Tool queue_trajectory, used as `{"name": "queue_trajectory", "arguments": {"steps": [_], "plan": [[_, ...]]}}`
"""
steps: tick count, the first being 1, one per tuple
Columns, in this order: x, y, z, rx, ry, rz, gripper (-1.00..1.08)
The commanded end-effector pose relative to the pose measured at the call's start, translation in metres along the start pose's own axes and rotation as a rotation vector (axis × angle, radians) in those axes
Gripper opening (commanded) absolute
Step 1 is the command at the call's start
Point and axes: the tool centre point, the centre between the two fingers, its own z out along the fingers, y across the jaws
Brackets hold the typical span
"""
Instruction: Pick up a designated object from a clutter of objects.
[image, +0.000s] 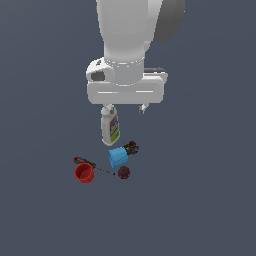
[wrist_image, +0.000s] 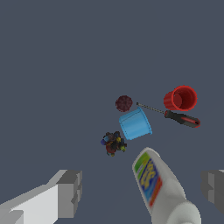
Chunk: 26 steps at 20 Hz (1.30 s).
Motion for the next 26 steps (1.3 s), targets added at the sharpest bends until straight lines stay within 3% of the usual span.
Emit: {"name": "queue_trajectory", "arguments": {"steps": [1, 12, 20, 26], "plan": [[0.000, 0.000, 0.000, 0.000, 0.000, 0.000, 1.00], [0.004, -0.024, 0.000, 0.030, -0.005, -0.017, 1.00], [0.013, -0.013, 0.010, 0.027, -0.005, -0.037, 1.00], [0.031, 0.010, 0.033, 0.022, -0.008, -0.083, 1.00]]}}
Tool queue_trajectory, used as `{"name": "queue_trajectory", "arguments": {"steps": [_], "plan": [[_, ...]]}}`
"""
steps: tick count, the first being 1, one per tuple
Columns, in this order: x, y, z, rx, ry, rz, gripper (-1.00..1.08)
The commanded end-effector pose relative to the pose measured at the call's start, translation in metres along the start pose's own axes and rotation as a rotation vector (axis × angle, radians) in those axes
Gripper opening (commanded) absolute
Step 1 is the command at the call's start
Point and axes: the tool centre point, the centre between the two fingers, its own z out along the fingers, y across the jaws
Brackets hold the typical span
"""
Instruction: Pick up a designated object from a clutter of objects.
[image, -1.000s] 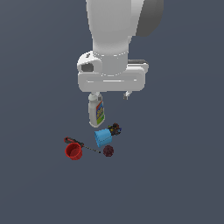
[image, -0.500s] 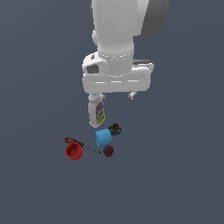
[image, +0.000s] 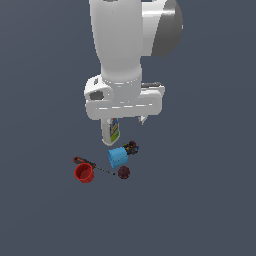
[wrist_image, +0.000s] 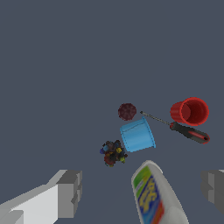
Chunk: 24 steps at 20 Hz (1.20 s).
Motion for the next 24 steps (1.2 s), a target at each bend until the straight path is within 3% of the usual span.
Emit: {"name": "queue_trajectory", "arguments": {"steps": [1, 13, 24], "plan": [[0.008, 0.013, 0.012, -0.002, -0.002, -0.023, 1.00], [0.045, 0.105, 0.102, -0.020, -0.019, -0.185, 1.00], [0.050, 0.174, 0.176, -0.033, -0.037, -0.305, 1.00]]}}
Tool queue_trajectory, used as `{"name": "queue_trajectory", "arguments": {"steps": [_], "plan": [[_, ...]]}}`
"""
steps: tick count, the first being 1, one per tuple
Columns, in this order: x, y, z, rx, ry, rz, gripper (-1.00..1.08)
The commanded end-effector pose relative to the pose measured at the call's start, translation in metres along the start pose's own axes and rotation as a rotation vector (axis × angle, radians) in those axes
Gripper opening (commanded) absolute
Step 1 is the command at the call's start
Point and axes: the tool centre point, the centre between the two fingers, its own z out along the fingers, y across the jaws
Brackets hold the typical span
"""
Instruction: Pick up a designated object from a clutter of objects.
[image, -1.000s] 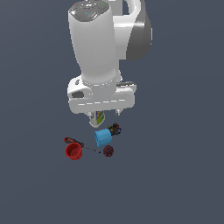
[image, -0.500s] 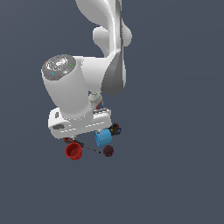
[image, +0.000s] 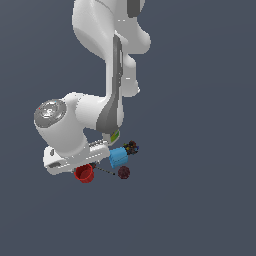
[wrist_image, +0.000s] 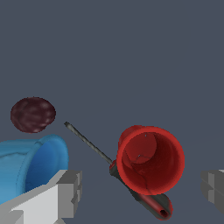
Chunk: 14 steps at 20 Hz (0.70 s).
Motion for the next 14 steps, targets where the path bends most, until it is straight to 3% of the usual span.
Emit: {"name": "queue_trajectory", "arguments": {"steps": [1, 14], "plan": [[-0.002, 0.010, 0.012, -0.002, -0.002, -0.021, 1.00], [-0.007, 0.021, 0.034, -0.004, -0.007, -0.043, 1.00]]}}
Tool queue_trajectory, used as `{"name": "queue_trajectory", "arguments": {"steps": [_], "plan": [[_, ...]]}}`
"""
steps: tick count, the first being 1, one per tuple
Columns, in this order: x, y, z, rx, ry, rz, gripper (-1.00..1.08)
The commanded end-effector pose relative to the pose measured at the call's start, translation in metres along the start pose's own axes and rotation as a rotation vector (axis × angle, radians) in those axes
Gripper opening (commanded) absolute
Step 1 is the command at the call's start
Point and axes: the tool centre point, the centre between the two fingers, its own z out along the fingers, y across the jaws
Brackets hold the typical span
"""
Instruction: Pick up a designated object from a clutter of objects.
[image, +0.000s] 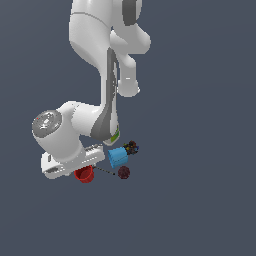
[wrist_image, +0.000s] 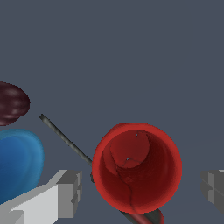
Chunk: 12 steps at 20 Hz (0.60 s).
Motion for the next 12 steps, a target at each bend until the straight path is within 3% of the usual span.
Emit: {"name": "queue_trajectory", "arguments": {"steps": [1, 12], "plan": [[0.000, 0.000, 0.007, 0.001, -0.001, 0.000, 1.00], [0.000, 0.000, 0.048, 0.000, 0.000, -0.003, 1.00]]}}
